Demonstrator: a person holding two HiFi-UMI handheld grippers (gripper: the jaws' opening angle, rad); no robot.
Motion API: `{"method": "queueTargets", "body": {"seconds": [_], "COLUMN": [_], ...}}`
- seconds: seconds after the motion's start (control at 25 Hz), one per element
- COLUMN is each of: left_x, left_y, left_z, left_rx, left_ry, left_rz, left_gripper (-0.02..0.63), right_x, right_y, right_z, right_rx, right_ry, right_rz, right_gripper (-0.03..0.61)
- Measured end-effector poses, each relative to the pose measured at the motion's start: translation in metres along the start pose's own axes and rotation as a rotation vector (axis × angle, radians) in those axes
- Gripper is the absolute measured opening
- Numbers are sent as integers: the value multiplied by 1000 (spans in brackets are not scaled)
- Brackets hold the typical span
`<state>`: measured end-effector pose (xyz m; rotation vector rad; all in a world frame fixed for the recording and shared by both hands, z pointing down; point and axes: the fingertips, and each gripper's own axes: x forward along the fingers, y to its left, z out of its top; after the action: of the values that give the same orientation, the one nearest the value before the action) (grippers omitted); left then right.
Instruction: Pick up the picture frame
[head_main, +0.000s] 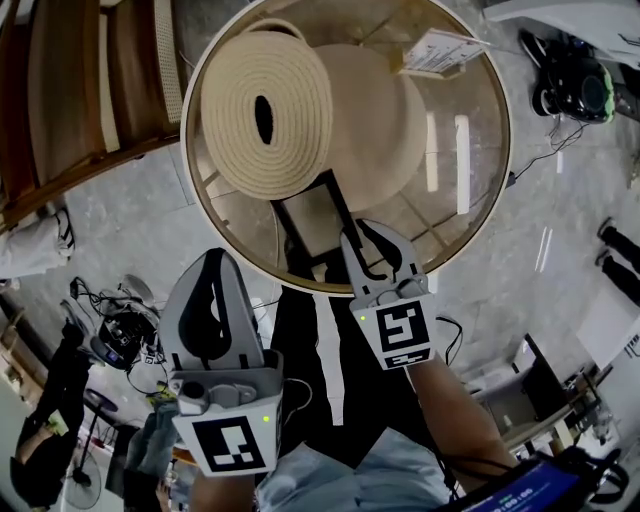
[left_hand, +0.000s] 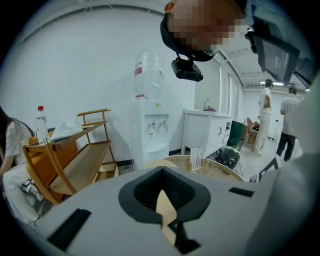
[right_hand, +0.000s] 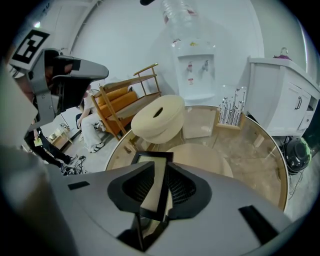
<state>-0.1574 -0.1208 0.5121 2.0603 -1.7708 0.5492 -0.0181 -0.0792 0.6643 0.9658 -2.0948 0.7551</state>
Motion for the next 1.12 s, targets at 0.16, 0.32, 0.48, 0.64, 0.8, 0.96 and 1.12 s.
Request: {"method": "queueTargets", "body": {"seconds": [0.16, 0.32, 0.48, 0.64, 0.8, 0.96, 1.12], "left_x": [2, 4, 4, 2, 2, 3, 3], "left_y": [-4, -8, -9, -9, -8, -8, -10], "left_z": [-15, -29, -45, -46, -45, -43, -43], "left_rx": [-4, -8, -8, -7, -3, -1, 0], "left_ry": [26, 43, 52, 61, 62, 62, 63], "left_rz": [-8, -14, -14, -14, -15, -16, -23], "left_gripper": [15, 15, 15, 15, 15, 15, 15], "right_x": [11, 21, 35, 41, 46, 50, 51], "right_y": [-3, -5, -5, -10, -9, -6, -6], "right_z": [-20, -40, -61, -66, -64, -60, -60], "right_rx": [13, 20, 30, 44, 49, 49, 69], "right_ry": [35, 63, 86, 102, 101, 98, 105], "right_rz": [7, 11, 21, 17, 22, 22, 26], "right_gripper": [107, 110, 115, 115, 115, 112, 100]}}
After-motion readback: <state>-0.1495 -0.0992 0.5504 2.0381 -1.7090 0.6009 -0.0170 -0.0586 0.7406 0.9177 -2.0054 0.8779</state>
